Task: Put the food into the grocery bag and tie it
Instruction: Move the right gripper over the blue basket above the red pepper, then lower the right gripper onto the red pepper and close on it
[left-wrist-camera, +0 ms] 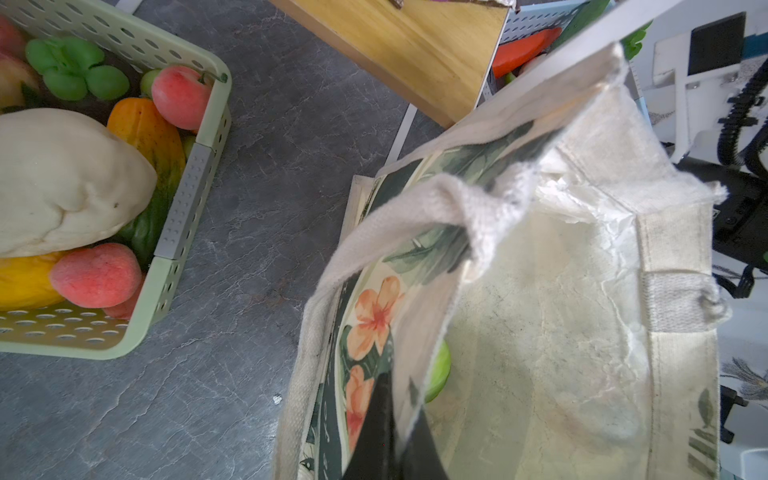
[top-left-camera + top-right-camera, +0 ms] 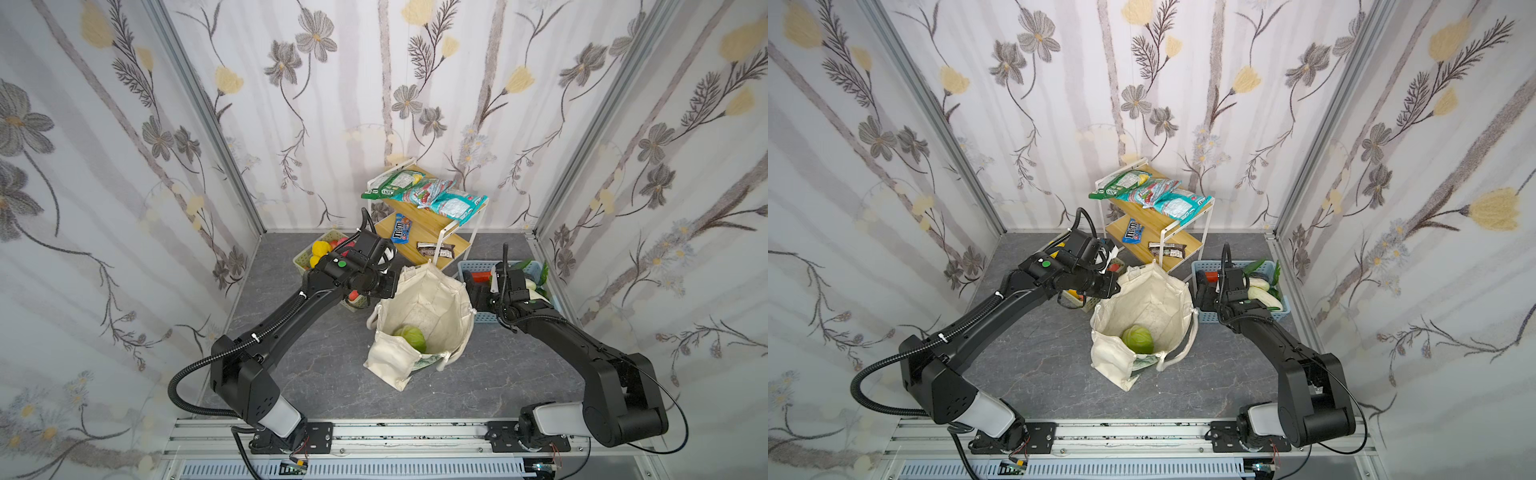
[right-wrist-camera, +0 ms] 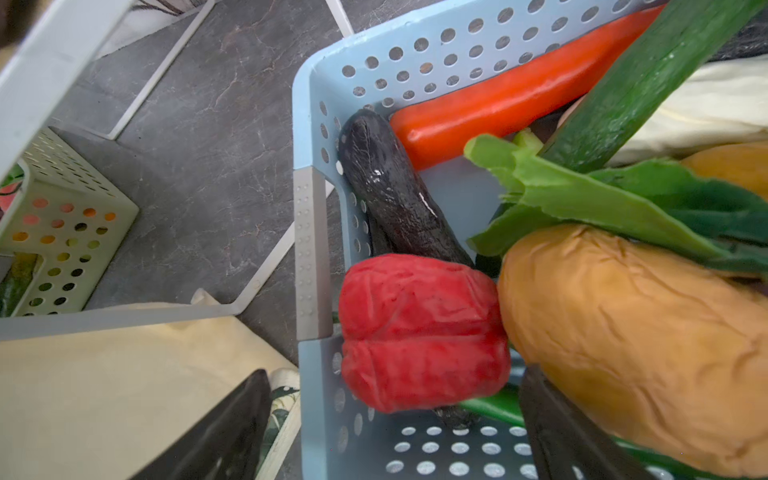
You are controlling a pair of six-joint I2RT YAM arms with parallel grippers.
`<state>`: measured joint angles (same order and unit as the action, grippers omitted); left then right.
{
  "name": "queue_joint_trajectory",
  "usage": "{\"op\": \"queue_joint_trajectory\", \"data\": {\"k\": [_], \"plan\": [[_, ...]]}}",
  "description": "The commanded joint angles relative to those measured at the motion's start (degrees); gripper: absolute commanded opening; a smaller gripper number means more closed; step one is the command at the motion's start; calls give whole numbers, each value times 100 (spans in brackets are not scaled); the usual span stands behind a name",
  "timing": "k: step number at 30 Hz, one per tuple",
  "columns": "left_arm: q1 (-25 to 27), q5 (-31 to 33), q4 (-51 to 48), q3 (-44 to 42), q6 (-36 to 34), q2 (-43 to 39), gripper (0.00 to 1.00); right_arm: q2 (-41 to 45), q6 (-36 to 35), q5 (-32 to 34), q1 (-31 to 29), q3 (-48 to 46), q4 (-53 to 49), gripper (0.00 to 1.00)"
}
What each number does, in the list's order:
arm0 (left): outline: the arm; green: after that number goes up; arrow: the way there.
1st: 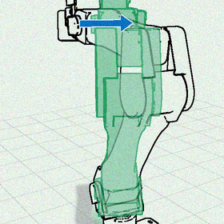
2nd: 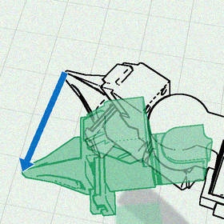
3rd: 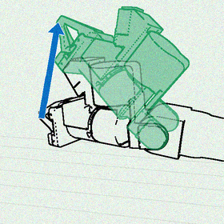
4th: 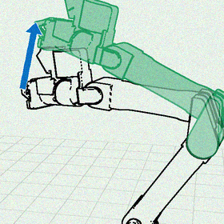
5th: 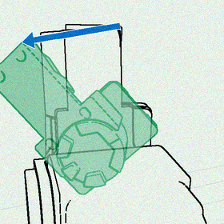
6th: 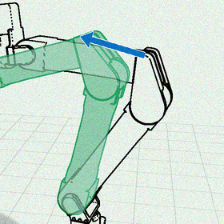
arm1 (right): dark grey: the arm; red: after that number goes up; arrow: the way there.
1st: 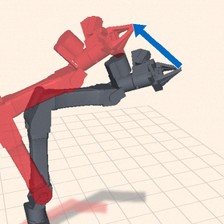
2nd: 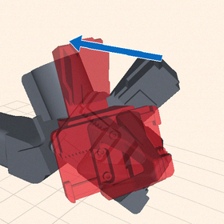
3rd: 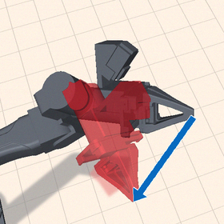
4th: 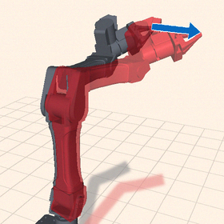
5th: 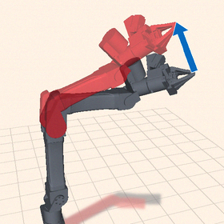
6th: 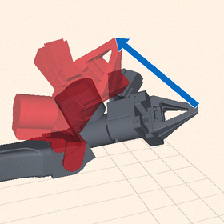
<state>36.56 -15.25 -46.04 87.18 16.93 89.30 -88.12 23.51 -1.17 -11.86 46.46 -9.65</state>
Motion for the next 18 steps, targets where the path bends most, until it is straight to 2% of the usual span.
{"op": "queue_joint_trajectory", "data": {"k": [1,18], "plan": [[6,29,22,-7,47,-44,0,-131,-48,-14,25,98,228,90],[9,103,32,-98,72,-131,0,-643,198,-152,235,27,556,80]]}}
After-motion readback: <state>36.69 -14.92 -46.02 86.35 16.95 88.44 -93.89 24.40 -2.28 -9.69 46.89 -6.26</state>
